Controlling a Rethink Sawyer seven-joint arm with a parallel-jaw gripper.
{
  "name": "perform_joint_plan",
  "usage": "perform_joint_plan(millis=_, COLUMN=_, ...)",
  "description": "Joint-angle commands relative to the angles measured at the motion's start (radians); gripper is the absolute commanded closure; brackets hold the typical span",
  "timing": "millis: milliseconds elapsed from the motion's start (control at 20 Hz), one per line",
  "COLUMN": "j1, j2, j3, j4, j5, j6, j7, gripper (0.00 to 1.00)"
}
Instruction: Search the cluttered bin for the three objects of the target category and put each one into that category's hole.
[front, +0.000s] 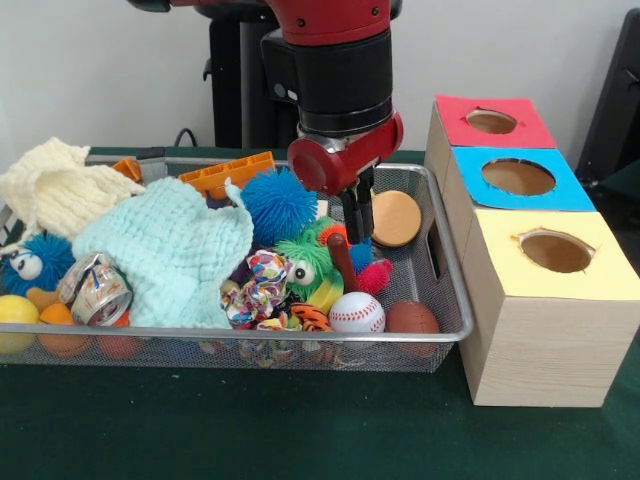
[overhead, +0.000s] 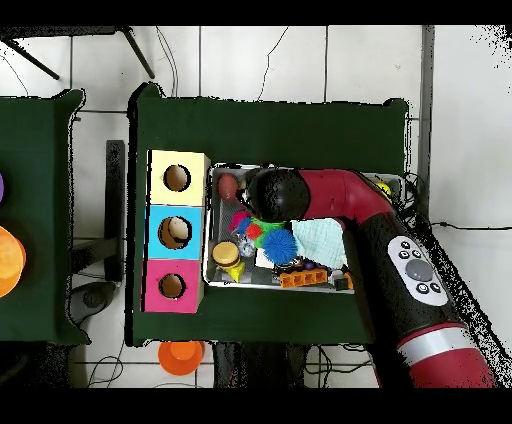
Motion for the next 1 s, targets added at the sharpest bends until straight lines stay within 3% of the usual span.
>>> perform_joint_plan(millis=50, j1=-0.025, j2=0.038, j3=0.073, j4=0.068, j5=-0.052, j6=-0.055, j7=-0.02, gripper=1.0)
perform_joint_plan(millis=450, j1=-0.015, j2=0.065, j3=0.073, j4=0.049, j5=-0.058, j6=-0.001, j7=-0.035, gripper=1.0)
perform_joint_plan(millis=1000, j1=-0.008, j2=0.069, j3=0.065, j4=0.05, j5=-0.092, j6=-0.031, j7=-0.025, gripper=1.0)
